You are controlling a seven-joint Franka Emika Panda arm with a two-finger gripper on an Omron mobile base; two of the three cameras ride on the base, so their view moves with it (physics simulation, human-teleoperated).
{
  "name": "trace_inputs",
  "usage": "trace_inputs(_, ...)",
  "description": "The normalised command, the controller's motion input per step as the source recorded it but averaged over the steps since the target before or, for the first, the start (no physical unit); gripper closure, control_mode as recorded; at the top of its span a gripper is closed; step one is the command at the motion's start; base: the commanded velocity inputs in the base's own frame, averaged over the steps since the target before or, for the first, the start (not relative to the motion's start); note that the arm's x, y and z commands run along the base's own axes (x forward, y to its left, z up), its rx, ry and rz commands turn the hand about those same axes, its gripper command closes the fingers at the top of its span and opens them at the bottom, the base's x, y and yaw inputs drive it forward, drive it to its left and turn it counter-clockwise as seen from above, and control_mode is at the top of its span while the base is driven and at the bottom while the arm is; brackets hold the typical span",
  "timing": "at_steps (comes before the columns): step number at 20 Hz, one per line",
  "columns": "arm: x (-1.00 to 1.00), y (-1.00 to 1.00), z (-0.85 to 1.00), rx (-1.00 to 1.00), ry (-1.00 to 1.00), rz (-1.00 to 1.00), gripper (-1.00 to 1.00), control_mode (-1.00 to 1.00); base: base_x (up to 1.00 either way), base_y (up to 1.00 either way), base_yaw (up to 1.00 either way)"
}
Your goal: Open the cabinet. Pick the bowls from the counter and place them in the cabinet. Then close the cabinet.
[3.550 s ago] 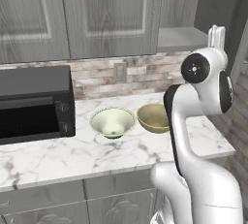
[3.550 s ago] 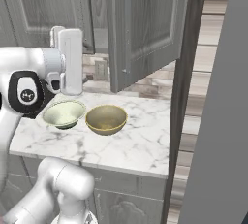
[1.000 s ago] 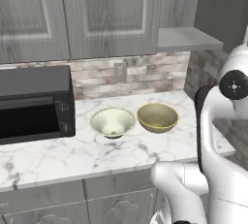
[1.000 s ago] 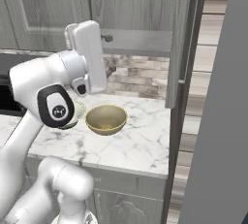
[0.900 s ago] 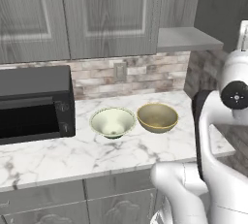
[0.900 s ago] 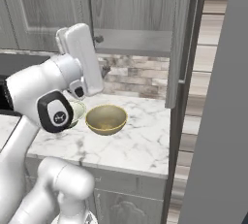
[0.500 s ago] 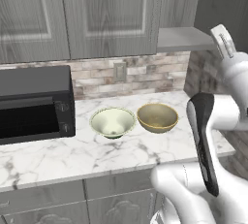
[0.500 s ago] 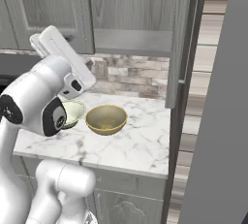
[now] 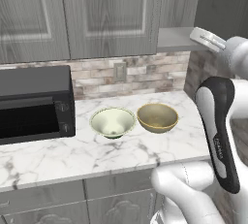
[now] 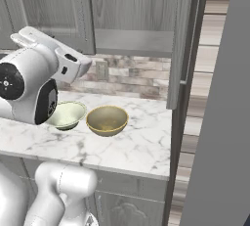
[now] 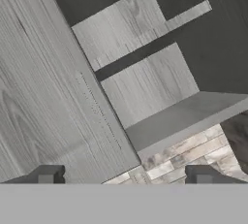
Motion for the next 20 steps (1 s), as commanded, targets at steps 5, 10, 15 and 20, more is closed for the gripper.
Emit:
trace_inputs(5,0.00,0.15,-0.11,-0.33,0.00,-0.07,-1.00,-1.00,0.00,0.00,0.00)
trace_inputs(10,0.00,0.06,-0.33,-0.21,-0.09,-0.04,-1.00,-1.00,0.00,0.00,0.00)
trace_inputs(15,0.17,0.02,-0.36,-0.13,-0.09,-0.01,-1.00,-1.00,0.00,0.00,0.00)
trace_inputs(20,0.36,0.16,-0.09,-0.15,-0.10,0.00,-1.00,-1.00,0.00,0.00,0.00)
